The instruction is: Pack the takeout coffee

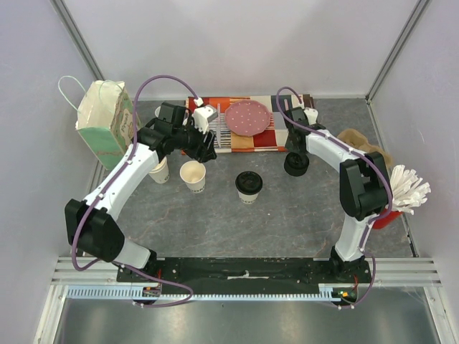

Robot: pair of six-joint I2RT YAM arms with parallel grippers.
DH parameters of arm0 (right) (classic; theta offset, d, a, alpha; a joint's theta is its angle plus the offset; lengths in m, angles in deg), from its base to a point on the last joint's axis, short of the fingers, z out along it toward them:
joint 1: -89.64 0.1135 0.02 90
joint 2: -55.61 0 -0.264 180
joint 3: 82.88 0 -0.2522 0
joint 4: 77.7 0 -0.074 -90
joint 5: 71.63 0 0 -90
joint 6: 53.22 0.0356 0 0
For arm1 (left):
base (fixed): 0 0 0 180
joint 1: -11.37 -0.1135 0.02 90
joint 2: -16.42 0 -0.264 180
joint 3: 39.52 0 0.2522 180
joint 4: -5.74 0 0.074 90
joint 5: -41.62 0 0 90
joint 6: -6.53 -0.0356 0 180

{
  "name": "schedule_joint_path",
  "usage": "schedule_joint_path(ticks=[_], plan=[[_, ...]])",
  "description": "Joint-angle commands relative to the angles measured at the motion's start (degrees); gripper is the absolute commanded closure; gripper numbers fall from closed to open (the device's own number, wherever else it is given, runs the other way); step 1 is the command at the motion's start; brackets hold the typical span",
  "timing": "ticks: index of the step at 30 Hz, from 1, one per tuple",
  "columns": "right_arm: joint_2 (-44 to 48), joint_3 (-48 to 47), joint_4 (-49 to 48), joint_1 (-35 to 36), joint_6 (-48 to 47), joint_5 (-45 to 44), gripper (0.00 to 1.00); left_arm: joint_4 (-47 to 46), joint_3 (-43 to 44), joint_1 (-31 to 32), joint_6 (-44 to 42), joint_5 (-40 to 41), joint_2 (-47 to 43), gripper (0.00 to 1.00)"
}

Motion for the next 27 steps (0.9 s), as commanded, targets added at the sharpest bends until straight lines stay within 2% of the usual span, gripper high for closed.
schedule_joint_path(ticks=[1, 11, 24, 27], plan=[[-0.82, -1.57, -1.01, 0.28, 0.76, -0.77, 0.63, -0.96, 0.07, -0.55, -2.18, -1.54, -1.43, 0.39], [1.55, -1.57, 1.36, 3.53, -0.91, -4.54, 0.64, -0.95, 0.07, -0.73, -2.27, -2.34, -1.34, 0.39], [2.08, -2.18, 5.06, 6.35, -1.35, -10.53, 0.54, -0.96, 0.16, -0.73, -2.36, -3.04, -1.17, 0.39], [0.85, -2.53, 5.06, 6.35, -1.79, -10.53, 0.57, -0.87, -0.02, -0.82, -2.53, -3.22, -1.26, 0.39]])
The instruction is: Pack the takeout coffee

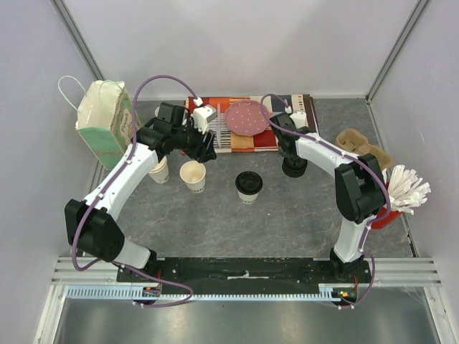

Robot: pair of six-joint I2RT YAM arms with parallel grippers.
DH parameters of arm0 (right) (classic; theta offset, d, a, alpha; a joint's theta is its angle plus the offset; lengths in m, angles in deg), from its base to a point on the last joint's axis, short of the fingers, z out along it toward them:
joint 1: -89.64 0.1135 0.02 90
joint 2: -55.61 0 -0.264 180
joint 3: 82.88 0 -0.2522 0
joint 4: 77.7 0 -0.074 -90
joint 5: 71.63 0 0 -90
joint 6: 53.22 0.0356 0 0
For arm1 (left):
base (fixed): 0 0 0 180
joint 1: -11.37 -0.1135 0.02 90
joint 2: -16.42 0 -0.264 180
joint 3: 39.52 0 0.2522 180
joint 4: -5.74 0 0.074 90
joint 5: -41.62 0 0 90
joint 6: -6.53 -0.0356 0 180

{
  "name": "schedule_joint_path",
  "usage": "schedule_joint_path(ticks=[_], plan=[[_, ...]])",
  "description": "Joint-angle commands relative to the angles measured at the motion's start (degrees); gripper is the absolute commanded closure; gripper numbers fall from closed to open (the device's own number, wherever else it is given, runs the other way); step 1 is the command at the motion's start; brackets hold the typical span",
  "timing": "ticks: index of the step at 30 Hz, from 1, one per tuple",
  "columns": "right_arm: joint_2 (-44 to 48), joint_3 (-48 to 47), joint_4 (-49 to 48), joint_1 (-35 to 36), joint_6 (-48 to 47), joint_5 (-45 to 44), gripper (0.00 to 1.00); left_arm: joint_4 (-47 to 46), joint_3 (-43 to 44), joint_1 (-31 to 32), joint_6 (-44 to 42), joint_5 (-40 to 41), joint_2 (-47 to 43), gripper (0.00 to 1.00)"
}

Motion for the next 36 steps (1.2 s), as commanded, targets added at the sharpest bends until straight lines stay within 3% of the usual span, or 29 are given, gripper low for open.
schedule_joint_path(ticks=[1, 9, 17, 25, 36], plan=[[-0.44, -2.80, 0.90, 0.19, -0.35, -2.42, 0.59, -0.87, 0.13, -0.34, -2.12, -1.71, -1.26, 0.39], [-1.85, -3.94, 0.46, 0.10, -0.26, -0.66, 0.66, -0.78, 0.13, -0.25, -2.21, -2.06, -1.17, 0.39], [-1.15, -3.85, 0.55, 0.80, 0.36, -0.66, 0.58, -0.78, 0.22, -0.34, -2.30, -2.41, -0.82, 0.39], [-4.40, -5.43, 0.99, 0.63, -0.26, -0.84, 0.63, -0.60, 0.05, -0.34, -2.47, -2.94, -1.17, 0.39], [-1.77, -5.09, 0.82, 0.45, -0.44, -1.10, 1.00, -0.43, 0.40, -0.34, -2.65, -3.29, -0.99, 0.39]])
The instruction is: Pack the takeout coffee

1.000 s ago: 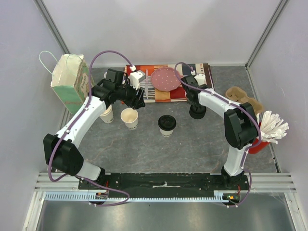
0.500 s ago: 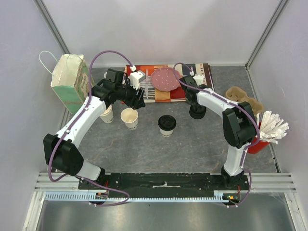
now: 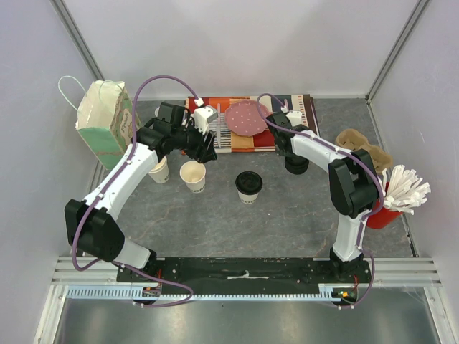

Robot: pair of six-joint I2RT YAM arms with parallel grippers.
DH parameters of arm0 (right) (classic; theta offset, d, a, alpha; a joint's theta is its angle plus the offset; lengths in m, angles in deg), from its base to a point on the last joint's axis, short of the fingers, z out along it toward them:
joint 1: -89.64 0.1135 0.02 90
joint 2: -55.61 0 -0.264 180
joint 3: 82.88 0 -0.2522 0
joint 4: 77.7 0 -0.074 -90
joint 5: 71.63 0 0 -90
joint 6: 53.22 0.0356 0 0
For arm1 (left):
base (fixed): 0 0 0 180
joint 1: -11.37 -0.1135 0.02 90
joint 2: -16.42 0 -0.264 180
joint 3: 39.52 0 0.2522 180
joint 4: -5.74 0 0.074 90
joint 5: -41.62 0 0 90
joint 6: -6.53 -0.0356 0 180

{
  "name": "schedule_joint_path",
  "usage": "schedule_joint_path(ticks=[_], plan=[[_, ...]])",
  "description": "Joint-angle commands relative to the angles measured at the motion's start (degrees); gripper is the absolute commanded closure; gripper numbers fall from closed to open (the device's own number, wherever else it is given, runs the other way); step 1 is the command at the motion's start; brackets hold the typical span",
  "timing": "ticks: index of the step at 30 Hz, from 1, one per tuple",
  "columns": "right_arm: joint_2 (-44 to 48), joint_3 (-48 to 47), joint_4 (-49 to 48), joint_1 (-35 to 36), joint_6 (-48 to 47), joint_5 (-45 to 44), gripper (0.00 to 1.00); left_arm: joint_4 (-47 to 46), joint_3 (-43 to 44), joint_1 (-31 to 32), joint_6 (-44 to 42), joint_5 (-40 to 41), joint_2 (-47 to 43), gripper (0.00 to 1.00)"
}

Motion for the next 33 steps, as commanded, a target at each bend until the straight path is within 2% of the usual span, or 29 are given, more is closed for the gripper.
schedule_joint_path(ticks=[1, 13, 17, 22, 25, 28, 32, 33], plan=[[2.83, -1.24, 0.16, -0.12, 0.18, -0.93, 1.00, -0.49, 0.40, -0.27, -1.79, -1.78, -1.08, 0.39], [11.09, 1.22, -0.19, -0.03, -2.36, -0.05, 1.00, -0.32, 0.66, -0.27, -2.06, -2.04, -1.08, 0.39], [14.33, 1.67, -2.38, 0.32, -7.02, 5.65, 1.00, -0.23, 0.83, -0.79, -1.79, -0.99, -1.17, 0.39], [17.86, -2.37, -3.44, 7.08, -14.14, 3.64, 1.00, 1.26, 1.71, -3.78, -3.02, 0.76, -2.22, 0.39], [19.44, -4.92, -6.07, 11.12, -18.53, 11.18, 1.00, 2.84, 3.11, -6.59, -3.99, 3.49, -3.72, 0.39], [20.23, -5.28, -10.55, 14.55, -19.77, 24.62, 1.00, 4.95, 4.52, -10.02, -3.82, 5.51, -4.77, 0.39], [15.86, -9.14, -12.32, 20.35, -21.88, 33.94, 1.00, 5.66, 4.18, -15.11, -3.11, 7.45, -5.56, 0.39], [14.62, -10.02, -12.75, 22.10, -22.67, 39.97, 1.00, 5.83, 4.09, -15.99, -2.76, 7.45, -5.83, 0.39]])
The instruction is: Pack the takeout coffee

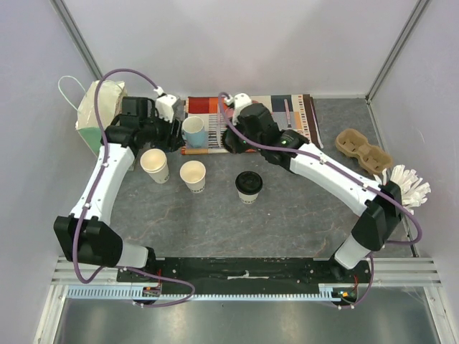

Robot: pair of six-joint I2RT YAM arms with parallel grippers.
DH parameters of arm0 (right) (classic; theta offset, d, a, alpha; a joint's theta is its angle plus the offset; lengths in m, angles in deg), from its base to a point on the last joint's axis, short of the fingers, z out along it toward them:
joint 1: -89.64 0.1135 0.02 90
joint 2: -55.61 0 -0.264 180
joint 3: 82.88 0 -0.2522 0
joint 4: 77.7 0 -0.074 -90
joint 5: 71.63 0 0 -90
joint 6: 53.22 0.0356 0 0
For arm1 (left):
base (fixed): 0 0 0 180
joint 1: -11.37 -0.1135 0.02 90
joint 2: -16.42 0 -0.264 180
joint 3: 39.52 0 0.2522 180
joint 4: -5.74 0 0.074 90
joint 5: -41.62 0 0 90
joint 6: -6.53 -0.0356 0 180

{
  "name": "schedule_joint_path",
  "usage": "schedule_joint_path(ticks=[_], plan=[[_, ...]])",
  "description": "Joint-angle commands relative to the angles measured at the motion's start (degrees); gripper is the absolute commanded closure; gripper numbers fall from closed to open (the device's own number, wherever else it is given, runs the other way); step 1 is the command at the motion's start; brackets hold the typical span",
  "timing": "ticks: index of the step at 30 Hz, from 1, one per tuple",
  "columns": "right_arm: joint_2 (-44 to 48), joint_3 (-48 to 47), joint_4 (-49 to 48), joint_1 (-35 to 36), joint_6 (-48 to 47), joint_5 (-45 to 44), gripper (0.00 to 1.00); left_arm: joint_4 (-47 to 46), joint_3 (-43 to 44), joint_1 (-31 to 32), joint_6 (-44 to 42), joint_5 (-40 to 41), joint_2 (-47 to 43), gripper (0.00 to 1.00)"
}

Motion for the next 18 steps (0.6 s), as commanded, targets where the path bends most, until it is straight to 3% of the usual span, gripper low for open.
schedule_joint_path(ticks=[1, 6, 13, 18], plan=[[-4.47, -6.61, -4.47, 5.02, -4.47, 19.19, 1.00, 1.83, 1.73, -4.22, -0.60, 2.40, -2.83, 0.40], [-15.19, -16.01, -0.01, 9.07, -5.78, 23.78, 1.00, 2.01, 1.38, -8.80, 0.20, 1.61, -4.06, 0.40], [-28.54, -34.37, 12.30, 10.13, -6.93, 18.78, 1.00, 1.92, 0.32, -13.02, -0.33, 0.55, -4.24, 0.40], [-30.06, -35.54, 14.86, 10.92, -7.02, 17.98, 1.00, 1.57, -0.56, -13.37, -0.42, 0.11, -4.59, 0.40]])
